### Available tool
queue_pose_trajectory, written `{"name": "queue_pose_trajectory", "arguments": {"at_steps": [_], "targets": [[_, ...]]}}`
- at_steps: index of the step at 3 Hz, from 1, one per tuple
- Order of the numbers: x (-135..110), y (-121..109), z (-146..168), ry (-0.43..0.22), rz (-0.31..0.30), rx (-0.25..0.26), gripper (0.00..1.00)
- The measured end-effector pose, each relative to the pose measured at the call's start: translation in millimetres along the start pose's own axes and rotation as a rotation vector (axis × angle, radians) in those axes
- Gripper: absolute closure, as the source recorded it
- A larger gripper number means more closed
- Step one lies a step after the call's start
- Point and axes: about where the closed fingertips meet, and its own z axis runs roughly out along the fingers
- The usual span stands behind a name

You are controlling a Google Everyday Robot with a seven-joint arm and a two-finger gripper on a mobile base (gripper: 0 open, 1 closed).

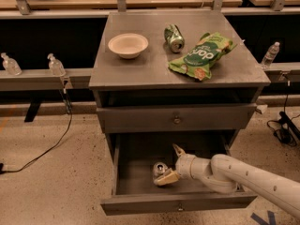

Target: Pick 7up can from middle drawer and place on counter

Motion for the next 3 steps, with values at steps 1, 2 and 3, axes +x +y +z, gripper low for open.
{"name": "queue_pose_trajectory", "arguments": {"at_steps": [1, 2, 3], "targets": [[17.2, 3.3, 26.1, 0.068, 0.012, -0.027, 0.00], [17.5, 4.8, 27.8, 0.064, 0.015, -0.036, 0.03], [19.0, 11.4, 34.7, 0.048, 0.026, -0.072, 0.25]]}}
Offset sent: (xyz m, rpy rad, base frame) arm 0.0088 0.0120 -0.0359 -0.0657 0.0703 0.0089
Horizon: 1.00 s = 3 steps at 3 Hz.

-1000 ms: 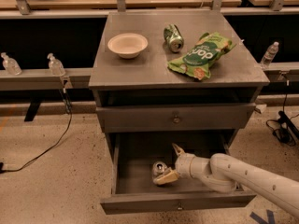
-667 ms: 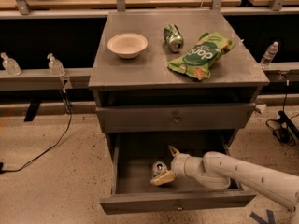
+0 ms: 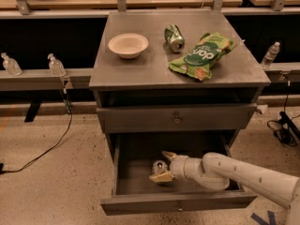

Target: Pick 7up can from middle drawer and place on counter

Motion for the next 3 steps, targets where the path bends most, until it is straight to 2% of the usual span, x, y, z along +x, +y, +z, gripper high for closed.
{"name": "queue_pose_trajectory", "arguments": {"at_steps": [1, 2, 3], "targets": [[-5.7, -0.7, 0.6, -0.103, 0.043, -0.042, 0.56], [-13.8, -4.3, -1.0, -0.248, 0.100, -0.093, 0.78], [-34.2, -13.1, -15.6, -0.356, 0.120, -0.114, 1.00]]}}
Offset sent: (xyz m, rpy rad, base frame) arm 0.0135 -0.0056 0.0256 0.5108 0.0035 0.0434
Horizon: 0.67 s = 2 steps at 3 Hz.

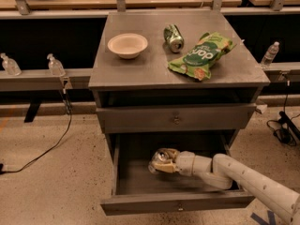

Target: Pick 7up can from middle drawer and place on counter

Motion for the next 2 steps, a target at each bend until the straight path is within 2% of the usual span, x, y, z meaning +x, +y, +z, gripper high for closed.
{"name": "queue_pose_trajectory", "arguments": {"at_steps": [1, 2], "targets": [[-28.5, 2.0, -4.5, 0.008, -0.031, -0.013, 1.00], [-74.9, 3.7, -9.0, 0.087, -0.116, -0.026, 1.00]]}}
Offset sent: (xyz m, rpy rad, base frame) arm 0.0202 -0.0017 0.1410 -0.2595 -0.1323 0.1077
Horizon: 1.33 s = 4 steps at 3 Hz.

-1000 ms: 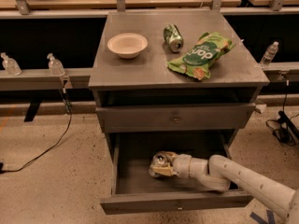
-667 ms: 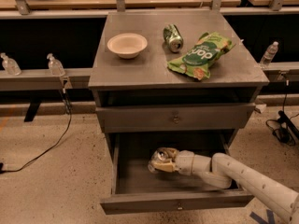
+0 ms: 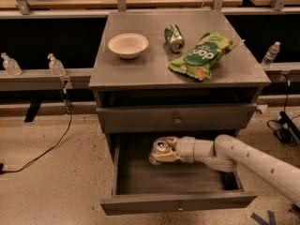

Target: Pick 7up can from middle drawer and place on counter

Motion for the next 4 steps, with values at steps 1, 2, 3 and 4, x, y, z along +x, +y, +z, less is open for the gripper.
{"name": "queue_pose_trajectory", "arguments": {"at_steps": [1, 2, 3, 4], "targets": [[-62.9, -3.5, -13.5, 0.083, -0.149, 0.071, 1.00], [-64.4, -2.9, -12.3, 0.073, -0.143, 0.066, 1.00], [-116.5, 13.3, -21.9, 0.002, -0.136, -0.034, 1.00], [-172.5, 31.5, -43.5, -0.056, -0.135, -0.107, 1.00]]}}
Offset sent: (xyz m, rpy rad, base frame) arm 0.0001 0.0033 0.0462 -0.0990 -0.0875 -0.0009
